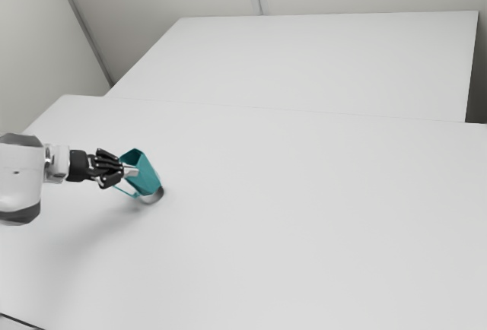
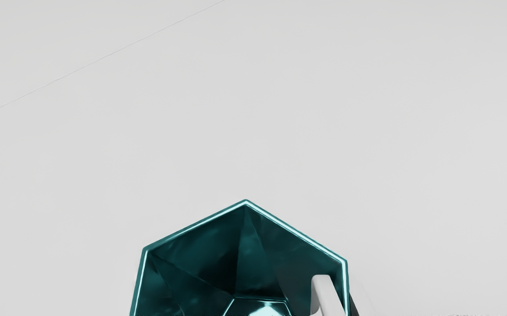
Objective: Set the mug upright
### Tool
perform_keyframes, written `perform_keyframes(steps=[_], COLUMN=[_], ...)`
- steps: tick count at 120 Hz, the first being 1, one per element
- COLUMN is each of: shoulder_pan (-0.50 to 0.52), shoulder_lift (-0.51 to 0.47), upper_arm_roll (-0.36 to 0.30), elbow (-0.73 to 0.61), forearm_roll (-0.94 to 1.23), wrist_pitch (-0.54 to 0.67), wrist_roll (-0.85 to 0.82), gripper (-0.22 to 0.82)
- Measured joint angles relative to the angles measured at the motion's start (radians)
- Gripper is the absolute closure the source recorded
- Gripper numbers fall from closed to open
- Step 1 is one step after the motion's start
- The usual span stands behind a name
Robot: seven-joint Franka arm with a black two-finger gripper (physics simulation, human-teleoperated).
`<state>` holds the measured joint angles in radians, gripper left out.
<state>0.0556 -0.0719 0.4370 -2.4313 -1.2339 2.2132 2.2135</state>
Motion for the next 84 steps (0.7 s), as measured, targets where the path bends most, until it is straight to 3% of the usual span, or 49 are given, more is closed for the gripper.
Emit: perform_keyframes(steps=[41, 84], shoulder_pan=[-0.084, -0.208], shoulder_lift=[-0.064, -0.058], upper_arm_roll=[-0.103, -0.136], elbow=[0.044, 0.076], forearm_roll=[0.594, 0.728], wrist_pitch=[0.119, 0.243], wrist_roll=[-0.375, -0.68], gripper=[0.79, 0.79])
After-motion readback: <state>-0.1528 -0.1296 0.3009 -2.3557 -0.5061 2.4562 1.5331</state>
